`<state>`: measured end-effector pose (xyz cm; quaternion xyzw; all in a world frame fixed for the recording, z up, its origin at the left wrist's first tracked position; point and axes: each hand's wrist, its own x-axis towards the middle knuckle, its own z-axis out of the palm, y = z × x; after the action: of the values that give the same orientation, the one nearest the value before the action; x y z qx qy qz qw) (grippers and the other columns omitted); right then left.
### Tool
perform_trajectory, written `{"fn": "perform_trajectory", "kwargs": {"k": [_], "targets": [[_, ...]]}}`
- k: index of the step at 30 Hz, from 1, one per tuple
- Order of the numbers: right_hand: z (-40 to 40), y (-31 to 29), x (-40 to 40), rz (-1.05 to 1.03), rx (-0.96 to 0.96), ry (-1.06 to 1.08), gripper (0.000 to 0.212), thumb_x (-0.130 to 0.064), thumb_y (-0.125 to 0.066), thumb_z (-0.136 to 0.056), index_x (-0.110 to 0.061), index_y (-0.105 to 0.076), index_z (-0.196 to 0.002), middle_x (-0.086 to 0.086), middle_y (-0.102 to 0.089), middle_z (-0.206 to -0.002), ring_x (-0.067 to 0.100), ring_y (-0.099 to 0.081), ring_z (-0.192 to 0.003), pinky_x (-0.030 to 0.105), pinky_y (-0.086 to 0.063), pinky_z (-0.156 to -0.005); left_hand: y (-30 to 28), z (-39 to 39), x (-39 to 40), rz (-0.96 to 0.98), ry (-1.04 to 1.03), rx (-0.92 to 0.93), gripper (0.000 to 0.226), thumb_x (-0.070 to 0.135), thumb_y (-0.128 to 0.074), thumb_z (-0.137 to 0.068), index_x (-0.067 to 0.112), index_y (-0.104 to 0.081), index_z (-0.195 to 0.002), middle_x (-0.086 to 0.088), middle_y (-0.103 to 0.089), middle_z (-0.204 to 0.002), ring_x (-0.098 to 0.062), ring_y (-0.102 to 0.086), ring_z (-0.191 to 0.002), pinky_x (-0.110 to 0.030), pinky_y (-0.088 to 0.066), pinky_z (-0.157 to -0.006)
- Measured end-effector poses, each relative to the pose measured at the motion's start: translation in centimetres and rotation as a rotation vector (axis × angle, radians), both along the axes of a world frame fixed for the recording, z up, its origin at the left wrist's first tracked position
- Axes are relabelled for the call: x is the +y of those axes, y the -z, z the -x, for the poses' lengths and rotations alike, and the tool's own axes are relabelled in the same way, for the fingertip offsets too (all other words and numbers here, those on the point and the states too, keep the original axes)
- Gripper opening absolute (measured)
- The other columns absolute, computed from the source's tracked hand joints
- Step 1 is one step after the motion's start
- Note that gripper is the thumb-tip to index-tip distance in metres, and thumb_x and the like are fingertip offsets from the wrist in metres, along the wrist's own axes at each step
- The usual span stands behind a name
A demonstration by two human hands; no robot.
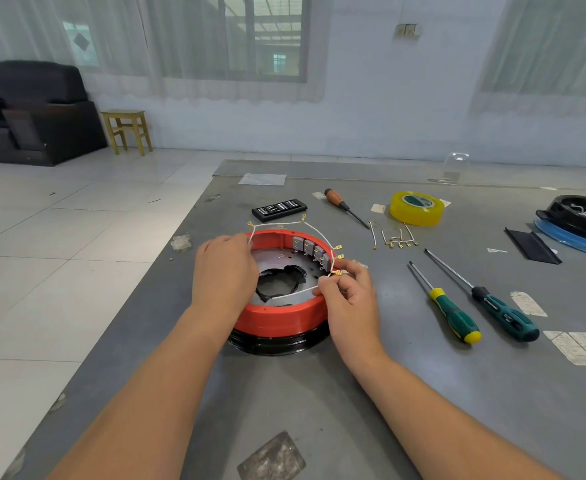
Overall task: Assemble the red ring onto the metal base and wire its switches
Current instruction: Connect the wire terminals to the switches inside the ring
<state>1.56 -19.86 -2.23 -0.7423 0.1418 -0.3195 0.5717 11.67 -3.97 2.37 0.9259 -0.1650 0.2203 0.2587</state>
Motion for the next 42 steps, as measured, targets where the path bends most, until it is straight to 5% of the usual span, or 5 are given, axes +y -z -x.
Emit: {"fn": "perform_trajectory", "kwargs": {"k": [5, 15, 23, 32, 42], "targets": [[0.3, 0.5, 0.1, 0.069, 0.049, 0.002, 0.026, -0.025, -0.066, -0.093, -0.023, -0.073, -0.068, -0.038, -0.048, -0.118, -0.008, -0.036, -0.118, -0.006, -0.024, -0.082, -0.3, -0.1, 0.1, 0.035, 0.004, 0.041, 0.021, 0.006, -0.05, -0.102, 0.001, -0.07, -0.098, -0.023, -0.071, -0.094, -0.043, -0.062, -0.096, -0.045, -0.038, -0.083], [-0.3, -0.7, -0.2, 0.167, 0.126, 0.045, 0.003, -0.038, -0.066, -0.093, -0.04, -0.066, -0.091, -0.022, -0.043, -0.131, 0.004, -0.03, -0.124, 0.027, -0.028, -0.108, -0.1, 3.1, 1.5, 0.187, 0.122, 0.017, 0.023, 0.01, -0.053, -0.105, 0.007, -0.076, -0.103, -0.008, -0.077, -0.104, -0.03, -0.063, -0.12, -0.048, -0.047, -0.102], [0.2, -0.7, -1.0, 0.179, 0.205, -0.009, 0.086, -0.051, -0.068, -0.091, -0.03, -0.02, -0.159, -0.011, -0.022, -0.16, 0.016, -0.026, -0.15, 0.043, -0.029, -0.123, 0.8, 3.5, 2.3, 0.257, 0.102, 0.113, 0.025, 0.01, -0.052, -0.104, 0.011, -0.077, -0.104, 0.0, -0.077, -0.097, -0.031, -0.067, -0.089, -0.041, -0.053, -0.083], [-2.9, -4.9, 0.0, 0.941, -0.014, -0.142, 0.029, -0.029, -0.065, -0.092, -0.035, -0.068, -0.121, -0.016, -0.051, -0.145, 0.017, -0.043, -0.132, 0.042, -0.035, -0.105, 1.8, 2.8, 2.9, 0.318, 0.137, 0.152, 0.014, 0.021, -0.058, -0.106, 0.028, -0.047, -0.113, 0.015, -0.077, -0.085, -0.011, -0.064, -0.091, -0.028, -0.039, -0.072], [-7.0, -6.0, 1.4, 0.993, -0.023, -0.579, 0.016, -0.016, -0.071, -0.092, -0.019, -0.076, -0.107, -0.007, -0.056, -0.146, 0.015, -0.06, -0.121, 0.04, -0.049, -0.1, 2.1, 2.2, 3.3, 0.337, 0.222, 0.121, 0.02, 0.023, -0.065, -0.103, 0.025, -0.045, -0.105, 0.016, -0.074, -0.08, 0.01, -0.063, -0.079, -0.008, -0.041, -0.069]]}}
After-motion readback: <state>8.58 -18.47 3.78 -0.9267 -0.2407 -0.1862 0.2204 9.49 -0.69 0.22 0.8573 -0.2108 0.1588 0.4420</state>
